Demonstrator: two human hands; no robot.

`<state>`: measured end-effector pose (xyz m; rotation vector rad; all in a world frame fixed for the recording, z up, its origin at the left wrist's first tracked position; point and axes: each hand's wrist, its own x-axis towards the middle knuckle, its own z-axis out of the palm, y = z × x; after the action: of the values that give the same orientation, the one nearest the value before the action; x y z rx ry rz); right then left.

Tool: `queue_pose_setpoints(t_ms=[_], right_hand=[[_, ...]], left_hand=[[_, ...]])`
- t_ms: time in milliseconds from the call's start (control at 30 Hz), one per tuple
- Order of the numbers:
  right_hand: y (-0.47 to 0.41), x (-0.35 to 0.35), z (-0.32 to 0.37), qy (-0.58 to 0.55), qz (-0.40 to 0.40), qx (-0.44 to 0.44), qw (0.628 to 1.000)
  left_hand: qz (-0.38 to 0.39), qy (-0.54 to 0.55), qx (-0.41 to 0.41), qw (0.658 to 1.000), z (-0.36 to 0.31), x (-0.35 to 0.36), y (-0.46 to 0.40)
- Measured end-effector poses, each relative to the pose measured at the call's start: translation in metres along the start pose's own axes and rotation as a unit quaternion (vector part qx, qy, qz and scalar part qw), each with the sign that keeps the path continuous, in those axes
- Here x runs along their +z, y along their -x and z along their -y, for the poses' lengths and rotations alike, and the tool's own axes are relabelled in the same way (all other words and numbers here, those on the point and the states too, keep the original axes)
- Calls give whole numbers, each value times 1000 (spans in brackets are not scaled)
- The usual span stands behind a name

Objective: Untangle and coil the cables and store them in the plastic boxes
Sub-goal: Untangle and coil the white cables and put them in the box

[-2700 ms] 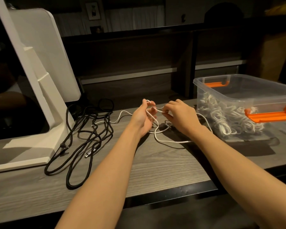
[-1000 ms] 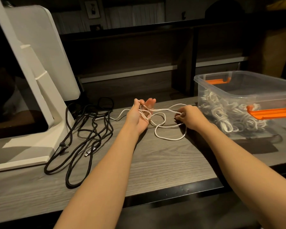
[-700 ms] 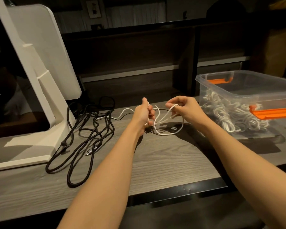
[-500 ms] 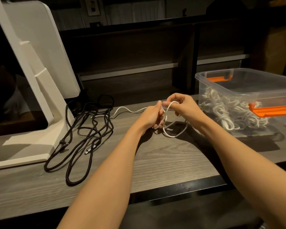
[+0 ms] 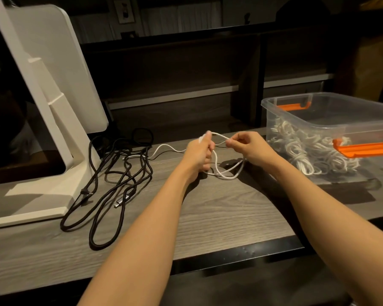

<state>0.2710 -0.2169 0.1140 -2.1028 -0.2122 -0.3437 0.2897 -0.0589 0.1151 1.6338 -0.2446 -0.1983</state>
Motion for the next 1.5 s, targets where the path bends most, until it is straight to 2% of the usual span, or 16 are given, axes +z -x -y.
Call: queue_pose_setpoints(t_ms=[100,167,233,300,433,500,567,700,800,867,933,1100,1233,1333,1500], right_hand=[[-1,1,-4,68,11,-4,998],[-2,0,-8,107,24,3,994],[-4,-1,-11,145,48,26,988],[-5,-2,-14,161,58,48,984],[-8,-1,-16,185,52,80,978],[-8,-2,-18,202,28,100,974],[-8,-4,-19,183,-7,116,976],[-7,-6,-15,32,-56,138,988],[-3,-2,-6,-117,-55,131,983],[-2,0,-3,-170,-68,111,977],[-2,2,-2,-158,-80,84,981],[-2,6,-4,-21,-72,1,997],[-6,11,-8,45,-53,-15,997],[-5,11,-7,64,-70,-18,995],[-5,6,-9,136,-124,-25,983]], left_hand=[[-55,21,0,998,4,-4,-5],[-64,98,-7,993,5,-1,-5],[-71,229,-13,971,1,0,-4],[-71,314,-21,947,-3,-2,-5],[-59,405,-29,912,-3,-6,-2],[-54,464,-49,883,-3,-7,-2],[-51,479,-75,873,-4,-7,-3],[-33,377,-102,920,-3,-4,-2],[-49,261,-79,961,-4,1,-3],[-72,199,-61,975,-4,5,-3],[-95,144,-51,984,-5,7,-3],[-91,10,-35,995,-1,8,-6],[-37,-89,-27,995,3,6,-5],[9,-162,-17,987,1,7,-1],[108,-160,-31,981,-6,5,1]])
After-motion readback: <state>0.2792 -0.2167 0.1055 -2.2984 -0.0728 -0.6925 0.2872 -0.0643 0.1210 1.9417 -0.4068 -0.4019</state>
